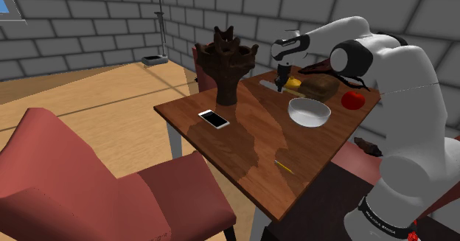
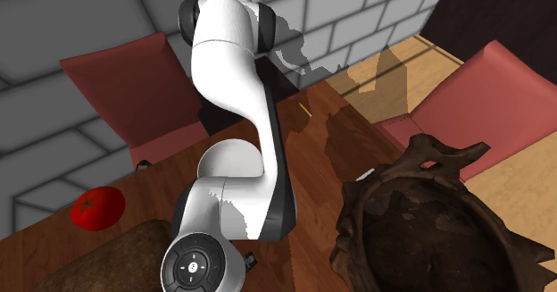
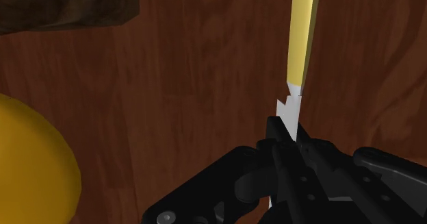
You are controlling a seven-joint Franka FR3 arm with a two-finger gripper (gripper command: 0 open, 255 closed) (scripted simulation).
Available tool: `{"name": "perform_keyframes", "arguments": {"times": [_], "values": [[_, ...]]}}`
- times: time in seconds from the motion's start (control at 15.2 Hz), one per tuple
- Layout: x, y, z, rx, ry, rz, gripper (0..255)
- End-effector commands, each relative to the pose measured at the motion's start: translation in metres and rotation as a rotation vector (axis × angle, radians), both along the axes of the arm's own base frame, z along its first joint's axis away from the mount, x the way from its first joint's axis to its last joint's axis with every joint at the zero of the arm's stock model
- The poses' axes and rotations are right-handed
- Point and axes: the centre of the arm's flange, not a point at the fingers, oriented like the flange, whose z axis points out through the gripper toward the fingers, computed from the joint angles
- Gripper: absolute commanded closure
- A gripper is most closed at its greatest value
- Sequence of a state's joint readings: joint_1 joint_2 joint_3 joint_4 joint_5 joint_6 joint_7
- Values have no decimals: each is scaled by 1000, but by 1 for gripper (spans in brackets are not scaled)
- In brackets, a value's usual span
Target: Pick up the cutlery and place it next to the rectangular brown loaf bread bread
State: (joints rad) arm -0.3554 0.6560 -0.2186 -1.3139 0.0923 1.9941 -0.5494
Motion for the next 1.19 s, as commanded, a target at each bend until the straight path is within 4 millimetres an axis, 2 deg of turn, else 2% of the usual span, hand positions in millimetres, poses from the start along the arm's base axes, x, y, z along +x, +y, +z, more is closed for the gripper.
{"name": "perform_keyframes", "arguments": {"times": [0.0,0.07,0.59,0.66,0.99,1.12], "values": [[0,0,-11,0,0,0,255],[0,0,-21,0,0,0,255],[0,0,-21,0,0,0,255],[0,0,-21,0,0,0,0],[0,0,-21,0,0,0,0],[-1,2,5,0,0,0,0]]}}
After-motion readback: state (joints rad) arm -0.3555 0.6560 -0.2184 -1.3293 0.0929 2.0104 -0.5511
